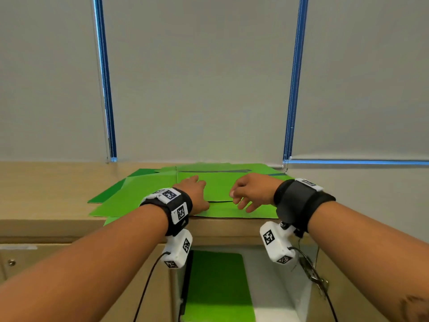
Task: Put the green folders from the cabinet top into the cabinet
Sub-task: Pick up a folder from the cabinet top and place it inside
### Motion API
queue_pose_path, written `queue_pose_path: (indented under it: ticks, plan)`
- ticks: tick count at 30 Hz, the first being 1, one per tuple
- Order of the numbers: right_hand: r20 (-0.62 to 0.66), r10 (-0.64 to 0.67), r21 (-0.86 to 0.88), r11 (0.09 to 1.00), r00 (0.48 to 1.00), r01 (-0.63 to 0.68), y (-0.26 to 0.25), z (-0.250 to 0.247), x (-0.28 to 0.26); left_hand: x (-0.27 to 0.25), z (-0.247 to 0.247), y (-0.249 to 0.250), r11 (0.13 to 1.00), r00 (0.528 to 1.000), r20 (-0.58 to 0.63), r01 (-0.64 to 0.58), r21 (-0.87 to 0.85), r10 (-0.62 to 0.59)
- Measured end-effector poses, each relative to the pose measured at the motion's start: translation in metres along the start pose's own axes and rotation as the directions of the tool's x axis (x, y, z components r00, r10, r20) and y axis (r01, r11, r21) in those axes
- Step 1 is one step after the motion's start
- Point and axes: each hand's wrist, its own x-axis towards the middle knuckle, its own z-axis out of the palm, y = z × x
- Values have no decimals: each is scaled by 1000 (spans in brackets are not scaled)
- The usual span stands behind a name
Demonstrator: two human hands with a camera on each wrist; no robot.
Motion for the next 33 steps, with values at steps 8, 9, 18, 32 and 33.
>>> queue_pose_path:
  ticks: [8,9,18,32,33]
  plan:
    - [32,201,256,945,979,-202,18,0,12,13,32,-26,999,987,161,22,39,-28]
    - [37,210,270,939,977,-212,21,2,14,12,32,-26,996,992,128,6,85,-17]
    - [34,271,396,880,962,-262,20,9,18,-8,20,-7,978,980,-179,-55,200,91]
    - [-351,108,813,528,930,246,7,-1,14,-38,-1,-8,877,880,-473,-259,-405,42]
    - [-364,115,811,527,924,254,9,-3,13,-35,-6,-15,861,863,-505,-249,-443,-11]
